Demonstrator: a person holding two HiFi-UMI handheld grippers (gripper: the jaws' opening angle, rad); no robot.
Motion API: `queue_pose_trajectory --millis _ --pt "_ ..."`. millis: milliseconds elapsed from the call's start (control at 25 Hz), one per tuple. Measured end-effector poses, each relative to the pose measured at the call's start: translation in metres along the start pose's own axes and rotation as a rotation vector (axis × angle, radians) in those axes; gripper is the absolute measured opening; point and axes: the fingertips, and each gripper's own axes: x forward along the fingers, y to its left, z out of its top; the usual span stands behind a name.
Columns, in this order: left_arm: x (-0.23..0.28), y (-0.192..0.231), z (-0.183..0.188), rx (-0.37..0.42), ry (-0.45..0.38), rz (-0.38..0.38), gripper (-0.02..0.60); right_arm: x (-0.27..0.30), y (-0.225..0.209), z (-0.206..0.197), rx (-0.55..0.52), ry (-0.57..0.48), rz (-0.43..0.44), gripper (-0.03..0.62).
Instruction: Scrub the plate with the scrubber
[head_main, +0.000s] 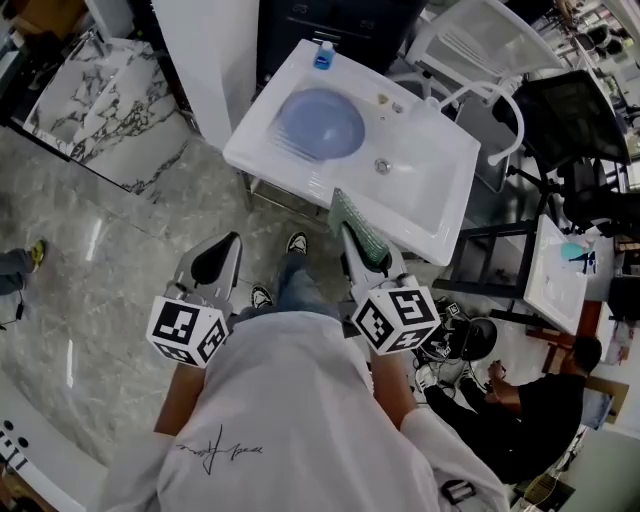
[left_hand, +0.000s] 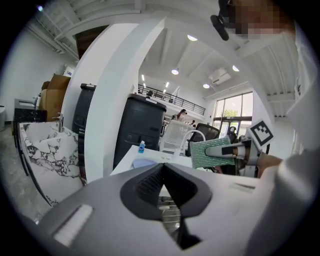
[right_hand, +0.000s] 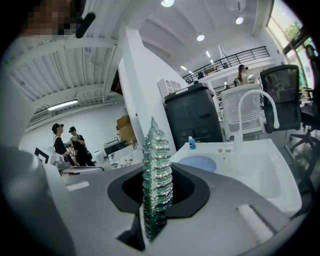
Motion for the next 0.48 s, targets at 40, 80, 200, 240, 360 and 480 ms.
queue_pose_trajectory --millis 40,80,200,240,360,480 --pt "0.006 0.002 0.003 0.001 0.001 0.003 0.046 0.005 -0.002 0.004 0.010 -0.005 0.011 0.044" --pt "0.012 0.005 0.006 0.001 0.001 0.006 0.046 0.010 -0.005 0.008 0.022 -0.010 0.022 0.044" --pt "0.032 0.009 0.017 0.006 0.000 0.009 0.046 0.026 -0.016 0.021 0.043 -0.019 0.044 0.046" --pt "0.039 0.011 0.020 0.009 0.002 0.014 0.046 0.031 -0.020 0.024 0.042 -0.022 0.052 0.047" --pt "0.063 0.019 0.028 0.013 0.011 0.035 0.046 0.044 -0.029 0.036 0.041 -0.036 0.106 0.058" --pt "0.086 0.025 0.039 0.017 0.010 0.036 0.046 0.060 -0.040 0.049 0.053 -0.056 0.135 0.057"
